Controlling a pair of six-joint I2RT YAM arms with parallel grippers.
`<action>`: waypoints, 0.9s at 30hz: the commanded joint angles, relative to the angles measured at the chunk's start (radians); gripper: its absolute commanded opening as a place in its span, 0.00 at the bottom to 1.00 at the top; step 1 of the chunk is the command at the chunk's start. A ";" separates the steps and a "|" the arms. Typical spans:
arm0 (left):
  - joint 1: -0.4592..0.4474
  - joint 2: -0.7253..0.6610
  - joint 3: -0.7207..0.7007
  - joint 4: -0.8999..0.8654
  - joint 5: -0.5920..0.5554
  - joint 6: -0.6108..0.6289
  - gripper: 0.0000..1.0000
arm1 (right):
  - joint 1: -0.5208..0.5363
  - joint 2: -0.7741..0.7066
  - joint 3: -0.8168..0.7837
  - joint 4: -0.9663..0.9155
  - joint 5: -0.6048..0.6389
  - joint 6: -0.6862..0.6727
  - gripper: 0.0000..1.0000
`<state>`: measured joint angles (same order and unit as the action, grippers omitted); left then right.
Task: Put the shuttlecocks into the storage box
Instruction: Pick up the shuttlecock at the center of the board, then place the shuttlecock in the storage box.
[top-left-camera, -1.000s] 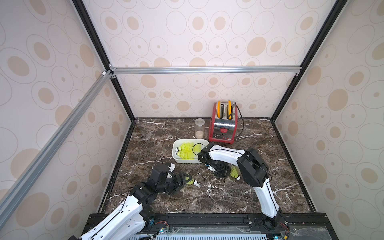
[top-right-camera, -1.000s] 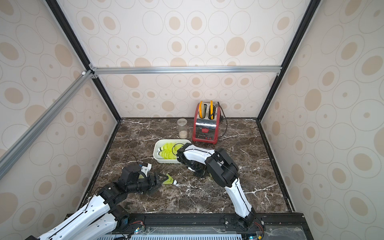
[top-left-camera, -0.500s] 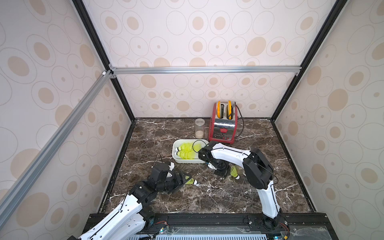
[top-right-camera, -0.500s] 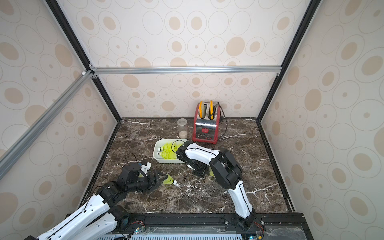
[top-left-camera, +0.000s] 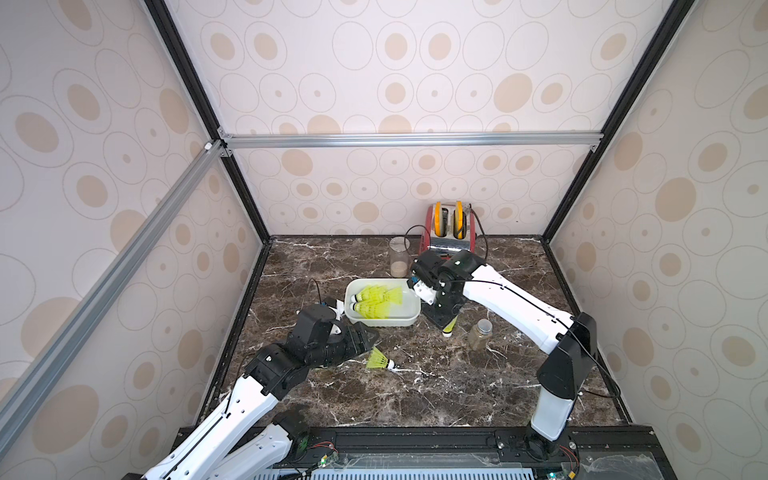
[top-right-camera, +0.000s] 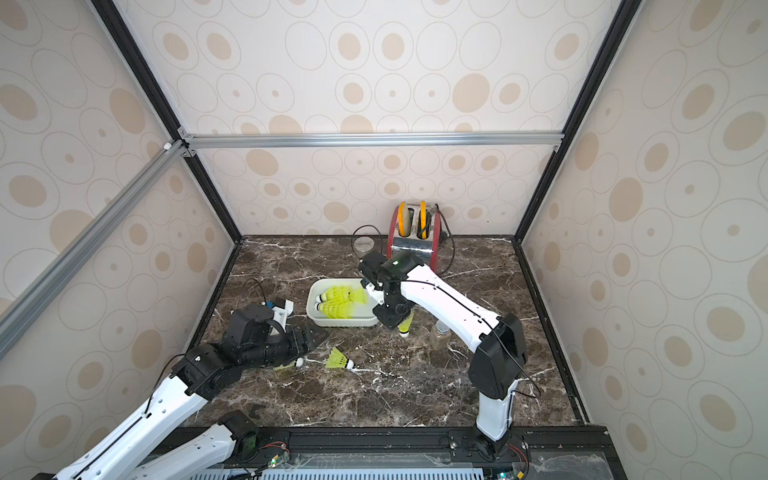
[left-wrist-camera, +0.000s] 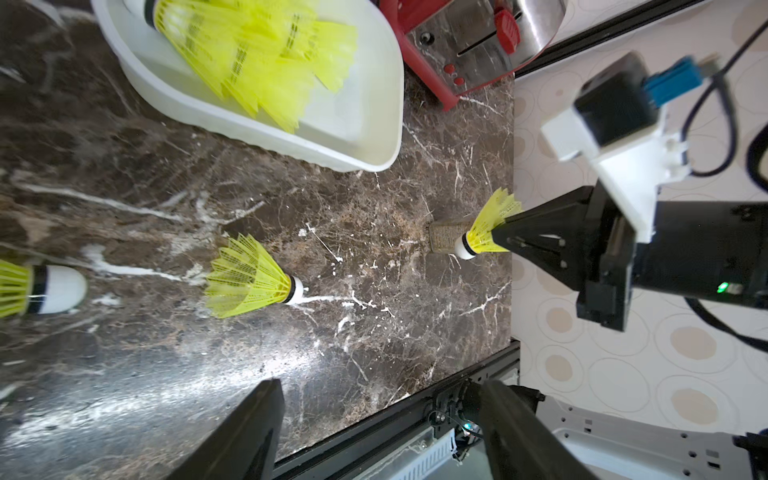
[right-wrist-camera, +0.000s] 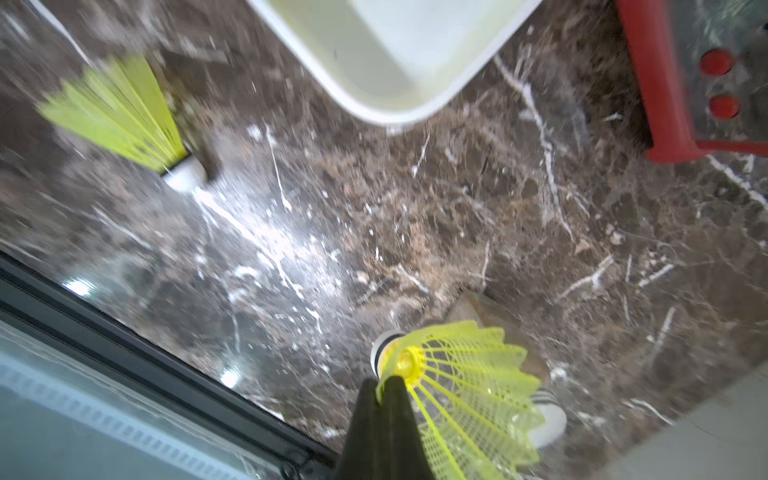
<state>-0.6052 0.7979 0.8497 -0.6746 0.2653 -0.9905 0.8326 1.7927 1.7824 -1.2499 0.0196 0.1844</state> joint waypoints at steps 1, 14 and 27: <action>-0.006 0.013 0.063 -0.137 -0.104 0.104 0.77 | -0.032 -0.040 -0.022 0.229 -0.182 0.125 0.00; -0.006 0.041 0.135 -0.161 -0.155 0.165 0.77 | -0.070 -0.034 -0.306 0.827 -0.327 0.491 0.00; -0.006 0.024 0.115 -0.169 -0.181 0.205 0.77 | -0.082 0.080 -0.320 0.935 -0.343 0.606 0.00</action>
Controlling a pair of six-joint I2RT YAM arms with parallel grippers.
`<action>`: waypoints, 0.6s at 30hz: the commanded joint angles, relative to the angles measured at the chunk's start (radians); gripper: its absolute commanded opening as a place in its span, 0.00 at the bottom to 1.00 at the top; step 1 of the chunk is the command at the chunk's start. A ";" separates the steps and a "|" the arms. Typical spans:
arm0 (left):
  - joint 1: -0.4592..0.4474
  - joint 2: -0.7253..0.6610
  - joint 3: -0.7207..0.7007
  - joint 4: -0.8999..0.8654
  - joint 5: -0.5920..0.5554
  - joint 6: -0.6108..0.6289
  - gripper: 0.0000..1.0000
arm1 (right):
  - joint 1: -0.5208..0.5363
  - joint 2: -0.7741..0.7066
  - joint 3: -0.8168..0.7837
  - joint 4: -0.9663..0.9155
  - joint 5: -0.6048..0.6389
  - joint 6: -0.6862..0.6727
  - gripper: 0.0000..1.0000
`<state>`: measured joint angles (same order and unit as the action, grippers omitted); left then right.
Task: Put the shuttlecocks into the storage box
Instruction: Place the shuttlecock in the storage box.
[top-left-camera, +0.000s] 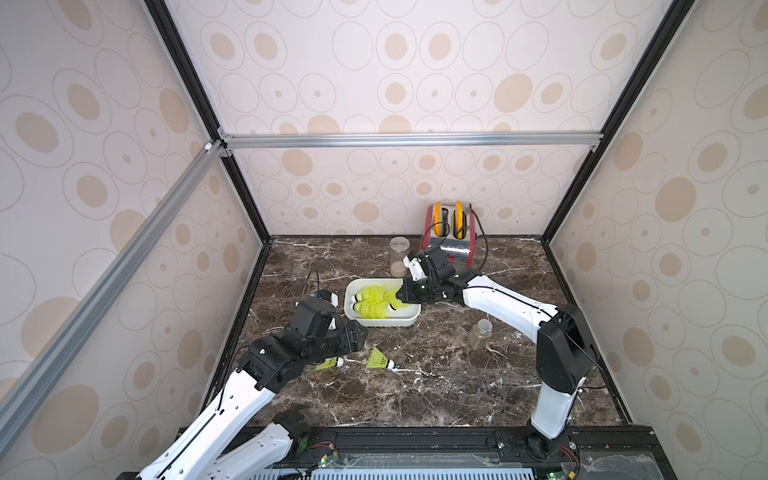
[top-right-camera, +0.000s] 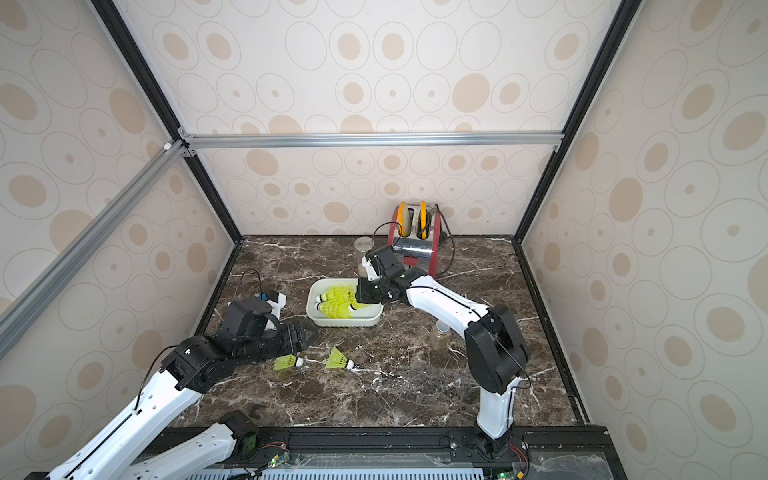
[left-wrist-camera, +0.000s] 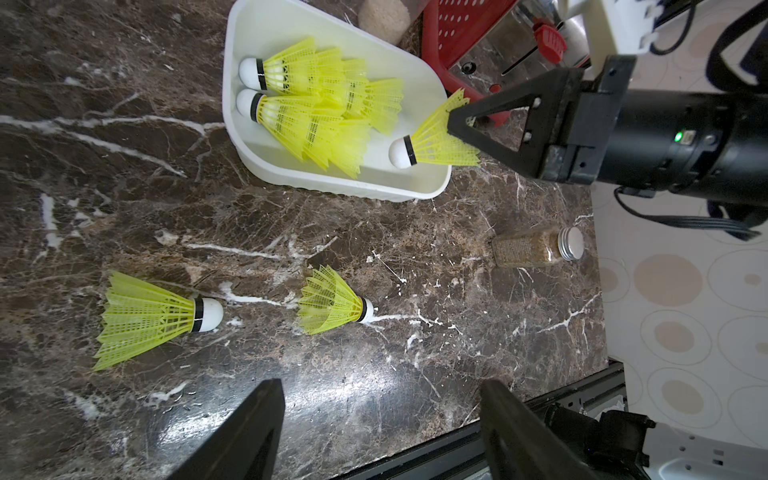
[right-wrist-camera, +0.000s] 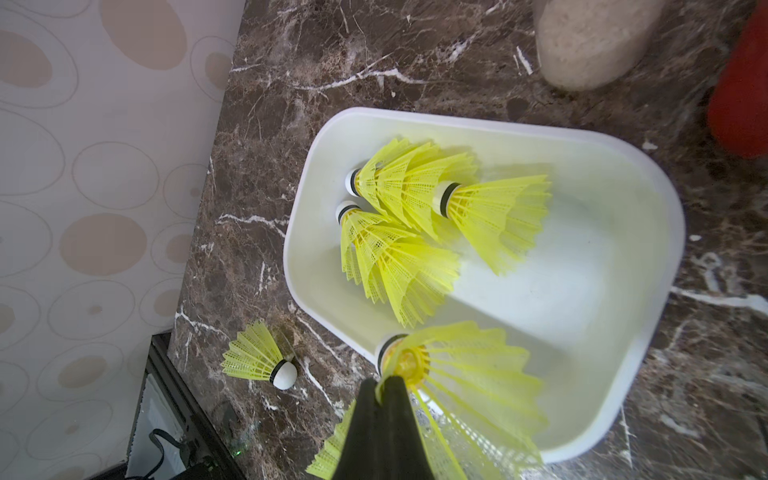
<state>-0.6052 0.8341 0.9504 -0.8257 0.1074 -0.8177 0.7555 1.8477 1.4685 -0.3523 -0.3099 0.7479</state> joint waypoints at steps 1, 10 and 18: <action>-0.006 -0.012 0.017 -0.017 -0.023 0.034 0.77 | -0.004 0.031 -0.010 0.048 -0.014 0.051 0.00; -0.005 -0.003 0.034 -0.023 -0.011 0.036 0.77 | -0.009 0.060 -0.045 0.105 -0.005 0.098 0.00; -0.006 0.005 0.051 -0.033 -0.008 0.038 0.77 | -0.009 0.078 -0.068 0.143 0.012 0.154 0.00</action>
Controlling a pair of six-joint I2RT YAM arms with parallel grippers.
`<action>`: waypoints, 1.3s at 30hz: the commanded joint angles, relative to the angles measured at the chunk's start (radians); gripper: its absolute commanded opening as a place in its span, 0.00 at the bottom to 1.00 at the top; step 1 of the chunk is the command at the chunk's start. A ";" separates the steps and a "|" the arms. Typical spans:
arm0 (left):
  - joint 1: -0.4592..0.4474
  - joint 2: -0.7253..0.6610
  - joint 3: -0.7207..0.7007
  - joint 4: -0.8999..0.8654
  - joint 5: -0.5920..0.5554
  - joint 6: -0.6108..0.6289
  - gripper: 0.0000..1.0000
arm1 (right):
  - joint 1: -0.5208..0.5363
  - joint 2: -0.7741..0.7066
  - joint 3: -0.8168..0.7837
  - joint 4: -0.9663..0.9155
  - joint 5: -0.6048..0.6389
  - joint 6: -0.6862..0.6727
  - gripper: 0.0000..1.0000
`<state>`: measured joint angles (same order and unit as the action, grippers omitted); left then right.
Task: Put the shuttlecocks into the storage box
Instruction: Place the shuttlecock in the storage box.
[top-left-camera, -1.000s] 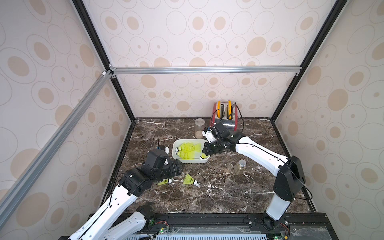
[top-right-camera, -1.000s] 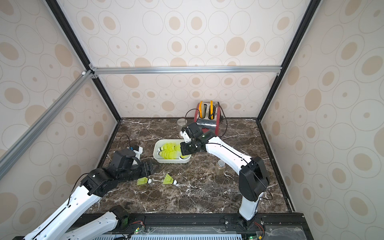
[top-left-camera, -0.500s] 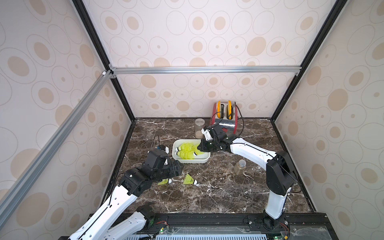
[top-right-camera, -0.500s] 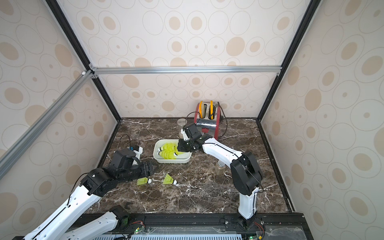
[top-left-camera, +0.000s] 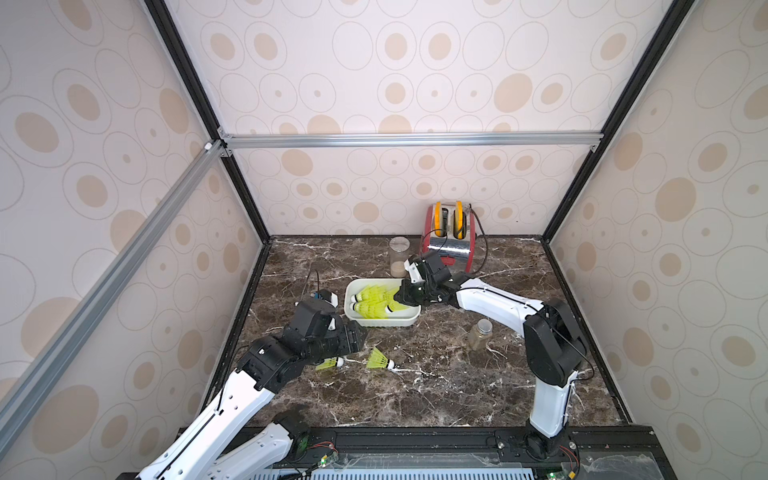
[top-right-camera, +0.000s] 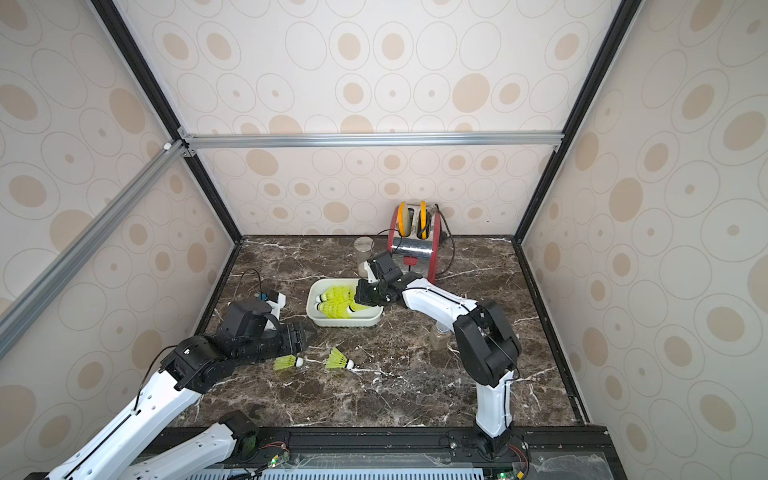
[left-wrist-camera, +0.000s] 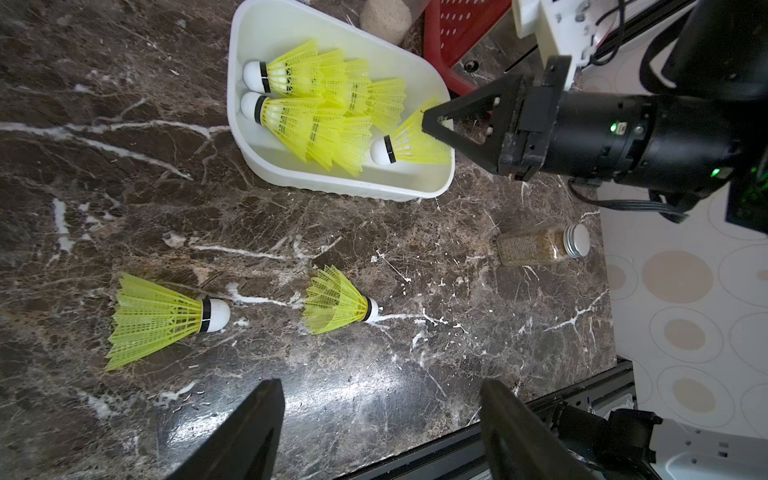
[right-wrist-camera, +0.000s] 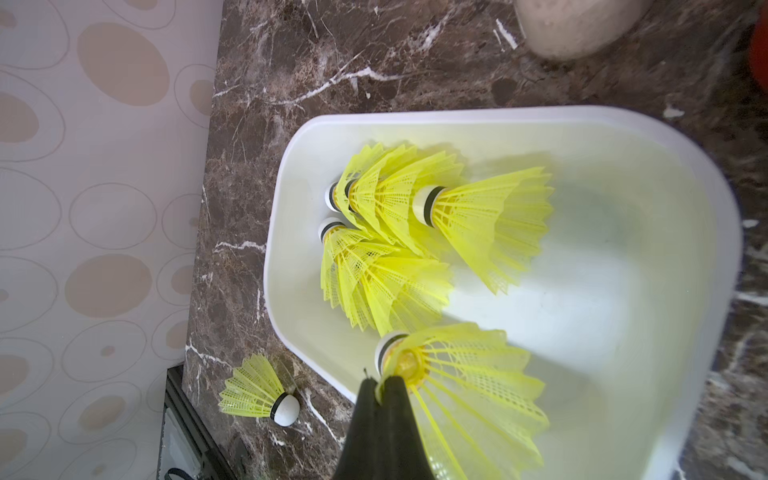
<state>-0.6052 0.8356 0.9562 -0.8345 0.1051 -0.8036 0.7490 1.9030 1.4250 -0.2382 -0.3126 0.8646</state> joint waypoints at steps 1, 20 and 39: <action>-0.005 0.004 0.047 -0.024 -0.005 0.024 0.77 | -0.003 0.022 -0.033 0.041 0.019 0.048 0.00; -0.006 0.019 0.061 -0.012 0.001 0.021 0.77 | 0.004 0.020 -0.104 0.162 0.049 0.203 0.00; -0.006 0.004 0.043 -0.020 0.005 0.023 0.77 | 0.026 0.130 -0.144 0.477 0.011 0.496 0.00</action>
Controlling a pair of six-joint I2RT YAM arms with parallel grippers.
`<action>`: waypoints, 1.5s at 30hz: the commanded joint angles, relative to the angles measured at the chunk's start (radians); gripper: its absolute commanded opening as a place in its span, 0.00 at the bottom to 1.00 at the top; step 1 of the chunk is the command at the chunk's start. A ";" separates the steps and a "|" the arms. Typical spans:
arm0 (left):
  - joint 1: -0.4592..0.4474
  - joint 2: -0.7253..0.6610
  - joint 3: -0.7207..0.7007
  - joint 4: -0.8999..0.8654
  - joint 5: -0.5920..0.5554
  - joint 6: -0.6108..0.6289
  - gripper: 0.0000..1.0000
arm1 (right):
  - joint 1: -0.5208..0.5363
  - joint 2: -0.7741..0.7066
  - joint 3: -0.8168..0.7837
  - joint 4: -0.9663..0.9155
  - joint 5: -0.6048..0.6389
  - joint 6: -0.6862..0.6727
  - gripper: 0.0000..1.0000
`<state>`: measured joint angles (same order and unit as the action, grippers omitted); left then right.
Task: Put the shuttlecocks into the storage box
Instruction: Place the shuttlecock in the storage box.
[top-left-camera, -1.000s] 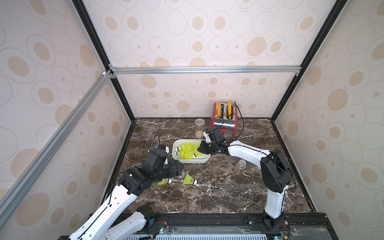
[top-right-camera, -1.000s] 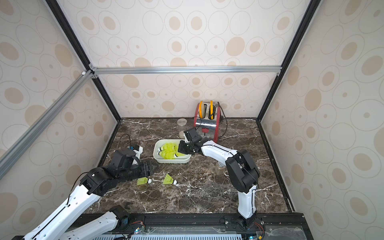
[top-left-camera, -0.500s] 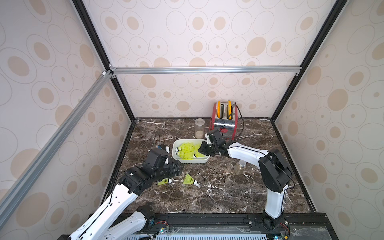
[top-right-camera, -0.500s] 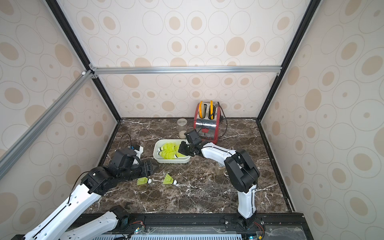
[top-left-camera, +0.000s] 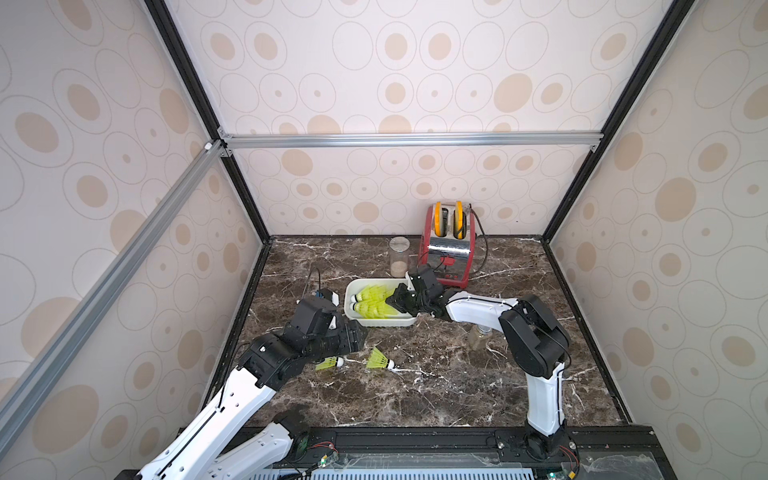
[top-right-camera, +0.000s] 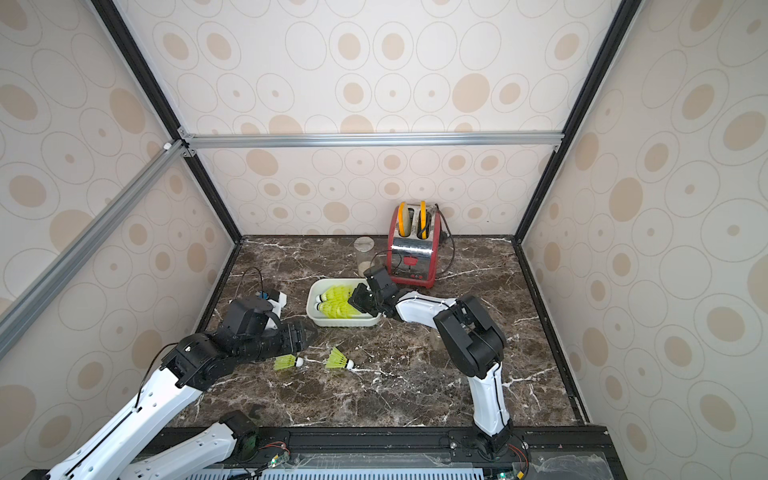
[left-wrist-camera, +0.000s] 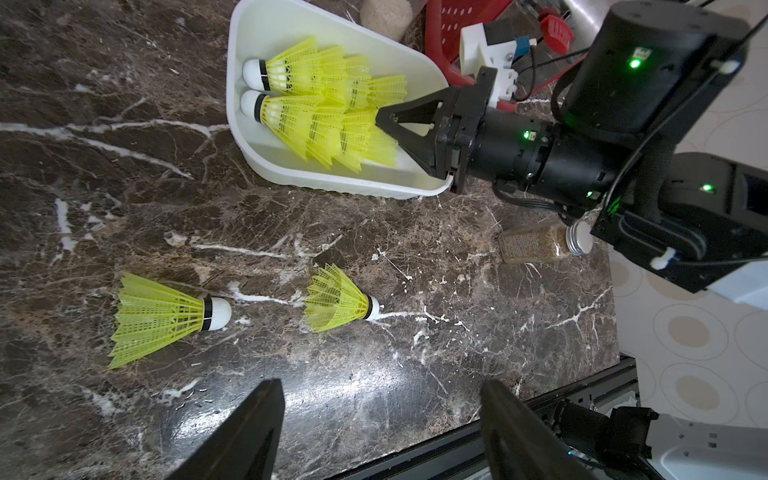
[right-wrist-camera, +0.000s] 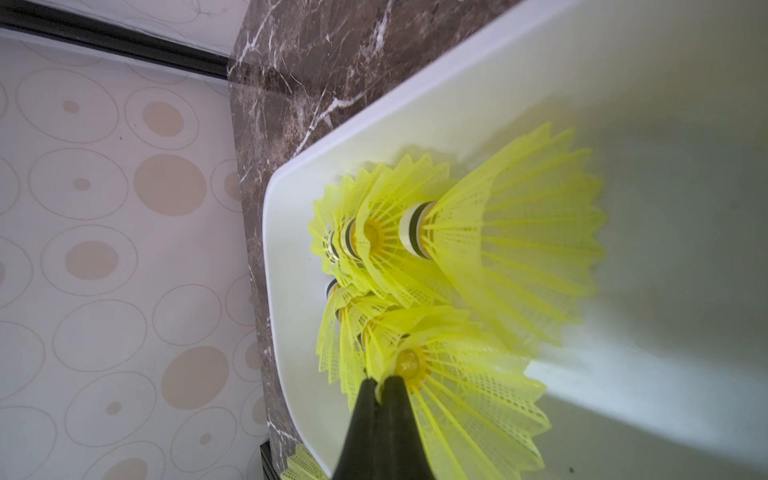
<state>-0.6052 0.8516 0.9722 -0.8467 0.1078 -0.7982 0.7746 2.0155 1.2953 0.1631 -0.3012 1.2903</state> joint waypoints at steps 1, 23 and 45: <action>-0.006 -0.014 0.025 -0.010 0.002 0.017 0.77 | 0.003 0.020 -0.021 0.089 0.002 0.086 0.00; -0.006 -0.011 0.026 -0.006 0.010 0.016 0.77 | 0.008 0.069 -0.076 0.173 -0.022 0.208 0.06; -0.006 -0.012 0.023 0.009 0.010 0.014 0.77 | -0.004 -0.022 -0.002 -0.049 -0.042 0.104 0.34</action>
<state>-0.6052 0.8452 0.9722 -0.8463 0.1143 -0.7982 0.7734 2.0415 1.2690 0.1921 -0.3397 1.4319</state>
